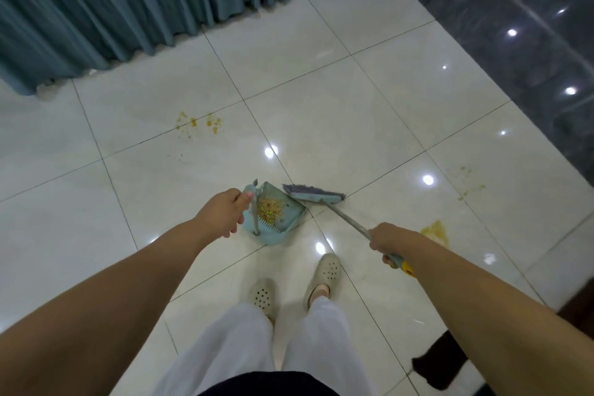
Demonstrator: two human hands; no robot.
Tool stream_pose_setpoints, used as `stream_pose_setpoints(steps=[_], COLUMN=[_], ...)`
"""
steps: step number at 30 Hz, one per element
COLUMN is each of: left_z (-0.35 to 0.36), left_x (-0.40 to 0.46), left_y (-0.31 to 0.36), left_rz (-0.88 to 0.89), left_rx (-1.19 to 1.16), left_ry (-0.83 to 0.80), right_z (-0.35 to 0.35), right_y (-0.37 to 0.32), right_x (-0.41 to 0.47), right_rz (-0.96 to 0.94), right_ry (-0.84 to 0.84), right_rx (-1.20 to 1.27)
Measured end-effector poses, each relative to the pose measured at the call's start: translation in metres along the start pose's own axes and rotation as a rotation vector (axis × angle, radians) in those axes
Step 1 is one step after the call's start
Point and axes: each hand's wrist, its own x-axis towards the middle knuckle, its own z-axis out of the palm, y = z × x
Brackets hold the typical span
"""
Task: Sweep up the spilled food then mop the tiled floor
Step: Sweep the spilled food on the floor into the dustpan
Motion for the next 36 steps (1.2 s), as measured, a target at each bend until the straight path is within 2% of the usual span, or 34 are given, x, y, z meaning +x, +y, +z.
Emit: stream_pose_setpoints(steps=[2,5,8,11,17,25,29,36], left_z=[0.002,0.004,0.004,0.004,0.005,0.002,0.003,-0.007], left_x=[-0.004,-0.009,-0.011,-0.011,-0.01,-0.003,-0.004,-0.012], left_y=[-0.002,-0.009,-0.017,-0.024,-0.034,-0.026,-0.026,-0.038], left_rz=[0.001,0.045,0.089,0.108,0.094,0.144,0.156,0.174], left_rx=[0.004,0.171,0.325,0.383,0.462,0.519,0.522,0.465], left_ry=[0.069,0.168,0.221,0.254,0.258,0.19,0.173,0.191], right_z=[0.002,0.001,-0.004,-0.005,0.003,0.04,0.047,0.038], right_y=[0.007,0.015,0.021,0.027,0.018,0.0,0.01,0.028], right_x=[-0.006,-0.01,-0.01,-0.009,0.001,-0.015,-0.032,-0.055], right_rz=[-0.007,0.007,0.026,0.028,0.083,0.129,0.058,-0.021], right_ry=[0.012,0.01,-0.018,-0.036,-0.085,-0.25,-0.349,-0.345], right_rx=[-0.005,0.034,0.106,0.191,0.413,0.412,0.44,0.38])
